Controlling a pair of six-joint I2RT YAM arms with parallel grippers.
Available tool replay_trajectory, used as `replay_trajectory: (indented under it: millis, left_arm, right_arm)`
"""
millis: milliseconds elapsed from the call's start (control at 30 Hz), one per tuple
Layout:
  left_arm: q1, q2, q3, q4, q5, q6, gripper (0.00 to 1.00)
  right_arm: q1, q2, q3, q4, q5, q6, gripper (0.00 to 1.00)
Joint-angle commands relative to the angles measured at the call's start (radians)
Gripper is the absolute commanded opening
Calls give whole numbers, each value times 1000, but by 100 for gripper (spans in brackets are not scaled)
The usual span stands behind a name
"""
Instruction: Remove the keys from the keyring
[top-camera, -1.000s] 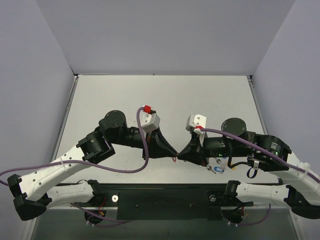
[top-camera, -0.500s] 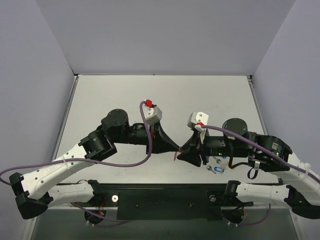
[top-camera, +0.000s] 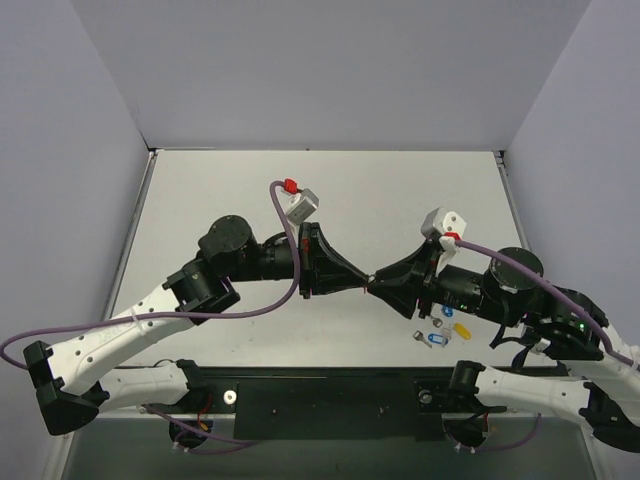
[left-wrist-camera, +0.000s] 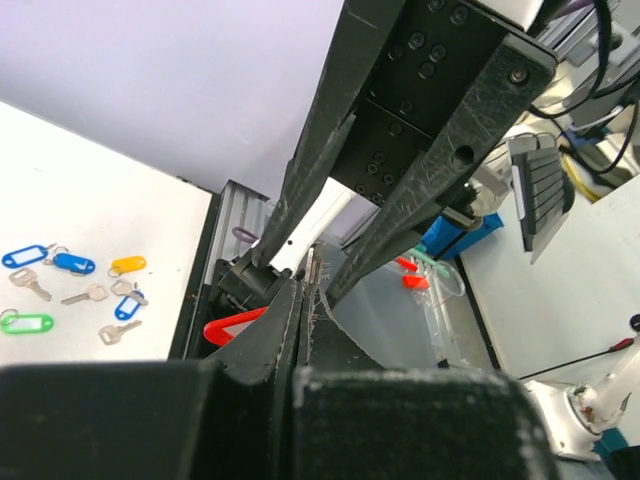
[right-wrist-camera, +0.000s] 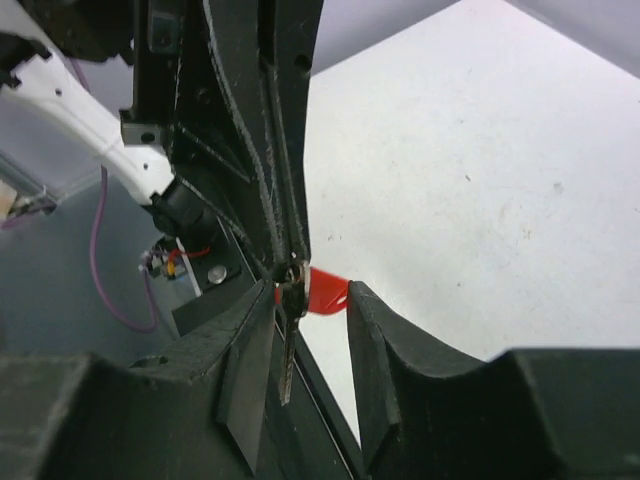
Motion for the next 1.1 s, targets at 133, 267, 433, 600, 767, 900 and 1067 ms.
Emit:
replay_trajectory:
  millis: [133, 267, 433, 600, 767, 900, 1067]
  left_arm:
    - [6, 6, 90, 73, -36, -160, 0]
    - [29, 23, 146, 13, -41, -214, 0]
    - [70, 32, 173, -4, -41, -324, 0]
    - [130, 6, 168, -2, -61, -424, 0]
    - [194, -17, 162, -35, -64, -478, 0]
    - [226, -23, 173, -64, -75, -496, 0]
    - [234, -34, 185, -110, -87, -484, 0]
  right_arm:
    - [-182, 10, 4, 209, -216, 205, 33]
    - [-271, 44, 18, 284, -386, 353, 35]
    - [-455, 130, 63, 418, -649, 636, 36]
    - [-517, 185, 44, 697, -759, 917, 36]
    - [-520, 196, 29, 797, -762, 996, 36]
    - [-521, 191, 9, 812, -767, 1020, 36]
    - [-524, 188, 4, 705, -747, 955, 35]
